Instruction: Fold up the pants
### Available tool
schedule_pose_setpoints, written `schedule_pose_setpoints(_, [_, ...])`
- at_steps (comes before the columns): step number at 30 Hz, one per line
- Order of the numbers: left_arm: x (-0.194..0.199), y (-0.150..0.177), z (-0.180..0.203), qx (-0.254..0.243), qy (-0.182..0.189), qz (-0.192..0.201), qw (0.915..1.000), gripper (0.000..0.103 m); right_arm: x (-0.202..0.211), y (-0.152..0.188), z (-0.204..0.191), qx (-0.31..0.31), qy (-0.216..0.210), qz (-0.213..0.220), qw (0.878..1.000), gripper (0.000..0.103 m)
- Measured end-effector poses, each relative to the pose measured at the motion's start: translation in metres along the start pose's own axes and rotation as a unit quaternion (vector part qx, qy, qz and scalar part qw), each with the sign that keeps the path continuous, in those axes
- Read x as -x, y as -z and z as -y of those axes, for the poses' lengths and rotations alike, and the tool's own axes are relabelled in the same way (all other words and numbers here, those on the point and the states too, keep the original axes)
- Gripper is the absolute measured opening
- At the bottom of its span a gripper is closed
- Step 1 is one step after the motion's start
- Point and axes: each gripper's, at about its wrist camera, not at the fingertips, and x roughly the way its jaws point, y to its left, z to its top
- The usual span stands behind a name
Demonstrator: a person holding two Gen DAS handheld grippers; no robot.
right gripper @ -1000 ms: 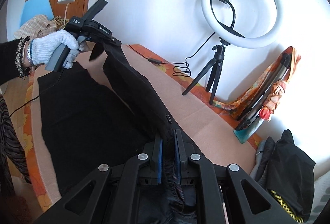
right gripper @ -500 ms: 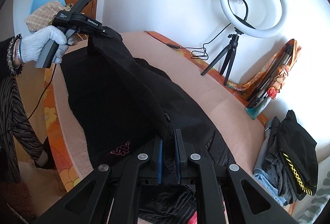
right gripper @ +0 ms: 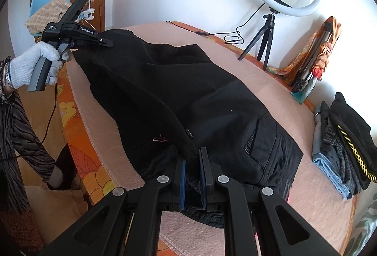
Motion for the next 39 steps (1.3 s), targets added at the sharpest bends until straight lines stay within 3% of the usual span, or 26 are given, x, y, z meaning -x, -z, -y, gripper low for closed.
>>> schedule_pose_setpoints(2, [0.004, -0.002, -0.011, 0.025, 0.000, 0.012, 0.9996, 0.018, -0.005, 0.004, -0.003, -0.006, -0.001, -0.001, 1.000, 0.008])
schedule_pose_setpoints(4, [0.007, -0.006, -0.022, 0.046, 0.003, 0.023, 0.9987, 0.021, -0.011, 0.007, -0.004, -0.012, -0.004, -0.001, 1.000, 0.008])
schedule_pose_setpoints(13, [0.029, -0.007, -0.043, 0.078, -0.023, 0.075, 0.9939, 0.021, -0.016, 0.012, -0.005, -0.012, -0.001, 0.001, 1.000, 0.008])
schedule_pose_setpoints(19, [0.034, -0.014, -0.038, 0.042, -0.045, 0.092, 0.9938, 0.021, -0.005, 0.005, 0.010, -0.037, 0.010, 0.024, 0.999, 0.008])
schedule_pose_setpoints(27, [0.042, -0.008, -0.082, 0.104, -0.078, 0.100, 0.9865, 0.021, -0.027, 0.018, -0.007, 0.006, 0.012, -0.026, 1.000, 0.008])
schedule_pose_setpoints(28, [0.044, -0.008, -0.084, 0.103, -0.079, 0.104, 0.9860, 0.015, -0.027, 0.019, -0.007, 0.009, 0.014, -0.027, 1.000, 0.008])
schedule_pose_setpoints(32, [0.063, -0.011, -0.072, 0.062, -0.087, 0.146, 0.9835, 0.015, -0.017, 0.011, -0.003, 0.001, 0.023, -0.004, 1.000, 0.008])
schedule_pose_setpoints(35, [0.055, -0.009, -0.083, 0.074, -0.080, 0.117, 0.9871, 0.015, -0.016, 0.008, -0.003, 0.003, 0.026, -0.004, 1.000, 0.008])
schedule_pose_setpoints(39, [0.041, 0.003, -0.104, 0.112, -0.073, 0.088, 0.9870, 0.011, -0.034, 0.016, -0.019, 0.032, 0.034, -0.037, 0.998, 0.008])
